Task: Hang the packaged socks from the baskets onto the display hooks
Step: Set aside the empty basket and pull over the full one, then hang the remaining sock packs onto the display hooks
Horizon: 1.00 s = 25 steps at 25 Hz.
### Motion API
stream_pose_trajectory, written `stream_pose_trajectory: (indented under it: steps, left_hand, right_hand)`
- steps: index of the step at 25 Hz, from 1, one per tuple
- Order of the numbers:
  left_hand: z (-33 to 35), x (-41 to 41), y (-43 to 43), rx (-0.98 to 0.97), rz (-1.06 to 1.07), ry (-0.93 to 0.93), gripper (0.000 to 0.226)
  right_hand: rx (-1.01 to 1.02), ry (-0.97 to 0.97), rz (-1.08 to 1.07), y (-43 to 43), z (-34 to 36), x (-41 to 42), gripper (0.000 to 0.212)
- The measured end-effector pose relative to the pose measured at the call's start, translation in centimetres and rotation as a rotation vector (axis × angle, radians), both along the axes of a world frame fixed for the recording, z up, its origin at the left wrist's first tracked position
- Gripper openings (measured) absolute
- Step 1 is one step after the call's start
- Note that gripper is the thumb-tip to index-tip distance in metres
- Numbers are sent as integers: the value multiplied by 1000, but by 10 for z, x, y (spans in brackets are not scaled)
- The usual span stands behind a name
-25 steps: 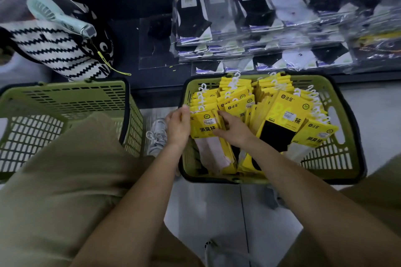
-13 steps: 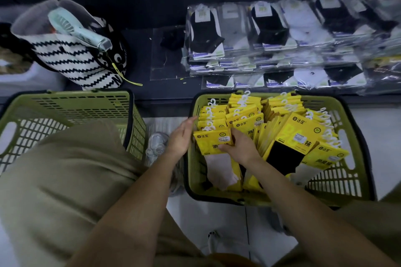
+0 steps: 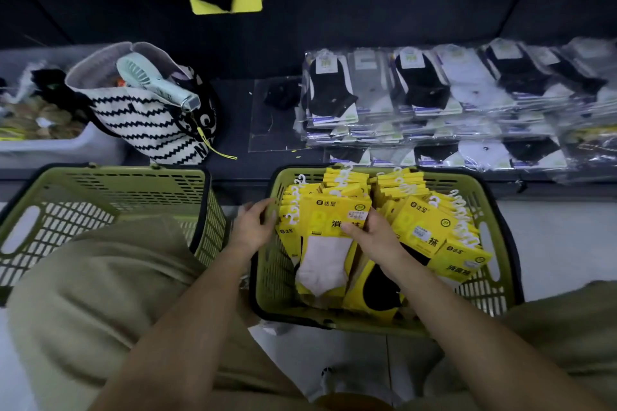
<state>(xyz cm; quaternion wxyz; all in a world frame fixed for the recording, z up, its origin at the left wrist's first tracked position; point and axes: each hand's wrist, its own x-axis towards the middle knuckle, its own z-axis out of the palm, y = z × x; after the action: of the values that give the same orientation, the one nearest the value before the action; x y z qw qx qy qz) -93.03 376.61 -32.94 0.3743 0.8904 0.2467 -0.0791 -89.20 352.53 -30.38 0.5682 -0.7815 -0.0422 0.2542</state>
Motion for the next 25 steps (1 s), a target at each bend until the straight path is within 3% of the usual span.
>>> stream_pose_trajectory:
  steps: [3, 7, 9, 11, 15, 19, 25]
  left_hand:
    - [40, 11, -13, -23, -130, -180, 56]
    - [85, 12, -34, -472, -6, -281, 46]
    - [96, 10, -38, -602, 69, -291, 32]
    - [108, 13, -45, -704, 76, -319, 33]
    - [132, 22, -62, -708, 44, -386, 65]
    - [154, 35, -63, -697, 71, -465, 44]
    - [199, 68, -46, -706, 61, -583, 26]
  right_hand:
    - [72, -28, -32, 16, 19, 10, 18]
    - [218, 22, -75, 33, 51, 19, 17]
    - [255, 5, -70, 37, 65, 20, 22]
    - [261, -32, -117, 36, 79, 22, 24]
    - [392, -8, -246, 30, 110, 32, 30]
    - [192, -201, -327, 34, 144, 47, 41]
    - [359, -210, -264, 35, 184, 84, 13]
